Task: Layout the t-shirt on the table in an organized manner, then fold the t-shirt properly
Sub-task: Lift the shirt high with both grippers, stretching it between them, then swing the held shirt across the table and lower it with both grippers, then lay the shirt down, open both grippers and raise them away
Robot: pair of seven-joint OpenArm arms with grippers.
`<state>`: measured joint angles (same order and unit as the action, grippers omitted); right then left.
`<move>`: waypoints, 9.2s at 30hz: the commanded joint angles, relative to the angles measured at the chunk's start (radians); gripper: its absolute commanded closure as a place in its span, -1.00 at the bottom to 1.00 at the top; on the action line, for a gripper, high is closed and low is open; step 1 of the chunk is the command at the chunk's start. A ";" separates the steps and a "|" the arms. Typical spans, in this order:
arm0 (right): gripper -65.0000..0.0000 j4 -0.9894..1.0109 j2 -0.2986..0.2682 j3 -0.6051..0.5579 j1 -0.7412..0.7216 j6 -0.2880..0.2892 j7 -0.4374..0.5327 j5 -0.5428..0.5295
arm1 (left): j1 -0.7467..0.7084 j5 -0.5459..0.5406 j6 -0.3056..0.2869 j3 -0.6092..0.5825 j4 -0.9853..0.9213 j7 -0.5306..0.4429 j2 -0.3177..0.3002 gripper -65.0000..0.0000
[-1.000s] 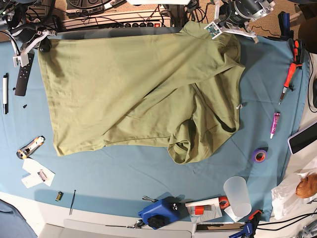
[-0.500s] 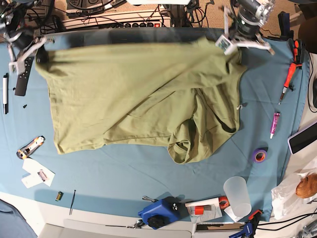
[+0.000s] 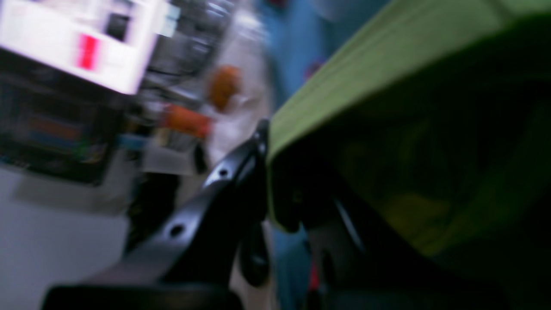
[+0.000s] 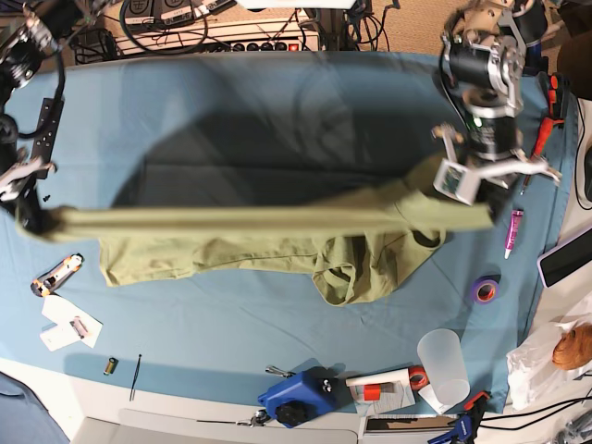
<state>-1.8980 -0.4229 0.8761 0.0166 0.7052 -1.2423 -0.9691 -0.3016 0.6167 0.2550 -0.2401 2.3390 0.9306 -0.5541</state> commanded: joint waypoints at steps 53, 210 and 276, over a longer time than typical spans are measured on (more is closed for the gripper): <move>1.00 -0.411 -0.037 0.048 -0.198 -0.029 0.182 0.126 | -0.185 -0.171 0.140 0.664 0.017 -0.146 -0.186 1.00; 1.00 0.546 0.155 -0.491 -0.615 -0.171 0.360 0.782 | 0.869 -0.869 -0.413 0.182 -0.836 -0.330 0.223 1.00; 0.22 0.533 0.109 -0.454 -0.673 -0.210 0.335 0.708 | 1.184 -0.947 -0.530 0.185 -1.190 -0.083 0.298 0.45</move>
<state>-1.3487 -0.2939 0.4202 -0.6209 0.4915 -0.9356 -0.2478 0.8433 -0.3283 -0.2718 -0.0586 1.1347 0.8684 -0.2554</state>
